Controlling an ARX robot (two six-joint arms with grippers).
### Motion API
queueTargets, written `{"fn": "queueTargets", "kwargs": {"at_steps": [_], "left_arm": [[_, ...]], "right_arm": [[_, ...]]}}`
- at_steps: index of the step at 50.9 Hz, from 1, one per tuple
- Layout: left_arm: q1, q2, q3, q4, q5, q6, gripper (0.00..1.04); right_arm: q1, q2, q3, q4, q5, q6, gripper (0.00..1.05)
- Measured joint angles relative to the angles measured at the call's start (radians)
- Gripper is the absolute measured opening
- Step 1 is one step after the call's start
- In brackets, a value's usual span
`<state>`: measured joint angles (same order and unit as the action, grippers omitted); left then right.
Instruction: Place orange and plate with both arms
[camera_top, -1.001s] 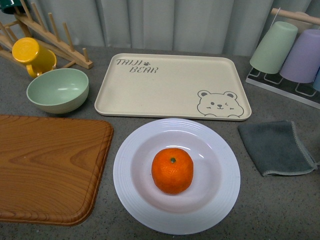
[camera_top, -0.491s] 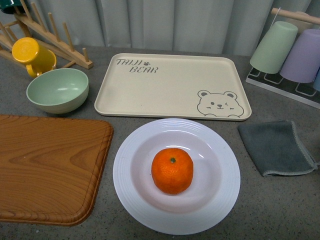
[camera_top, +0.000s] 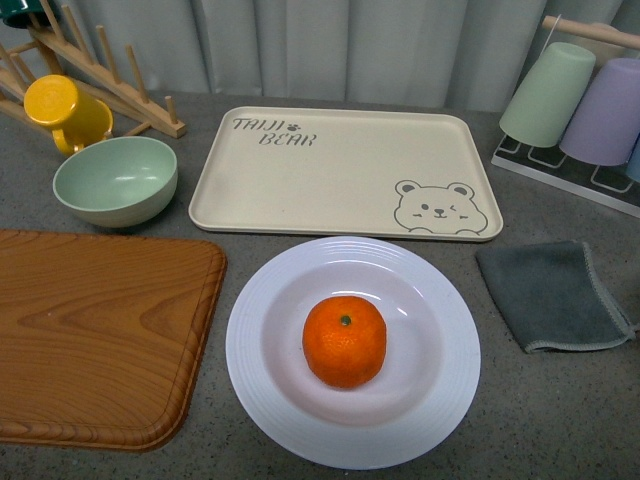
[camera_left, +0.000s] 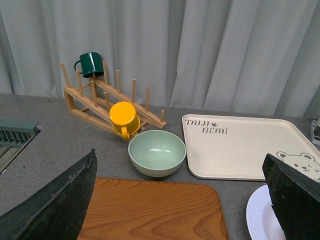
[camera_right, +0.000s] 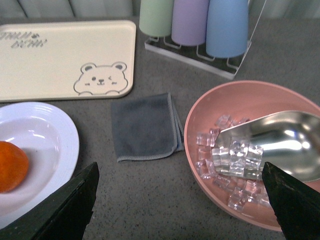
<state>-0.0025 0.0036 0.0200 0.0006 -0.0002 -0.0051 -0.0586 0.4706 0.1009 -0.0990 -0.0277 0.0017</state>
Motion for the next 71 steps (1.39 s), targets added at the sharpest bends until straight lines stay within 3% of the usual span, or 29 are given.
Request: {"fn": "queueTargets", "kwargs": {"at_steps": [9,22,36,49,71], "left_arm": [[0.0,0.0,0.0,0.0,0.0,0.0,0.98],[0.0,0.0,0.0,0.0,0.0,0.0,0.98],[0.0,0.0,0.0,0.0,0.0,0.0,0.98],[0.0,0.0,0.0,0.0,0.0,0.0,0.98],[0.0,0.0,0.0,0.0,0.0,0.0,0.98]], "right_arm": [[-0.085,0.463,0.08,0.226,-0.116,0.006,0.96],[-0.003,0.958,0.174,0.357,-0.296,0.142,0.96],[0.087,1.194,0.236,0.485,-0.405,0.307,0.96],[0.109,1.422,0.31,0.668,-0.624,0.551,0.96],[0.155,1.638,0.407,0.857,-0.702,0.774,0.96]]}}
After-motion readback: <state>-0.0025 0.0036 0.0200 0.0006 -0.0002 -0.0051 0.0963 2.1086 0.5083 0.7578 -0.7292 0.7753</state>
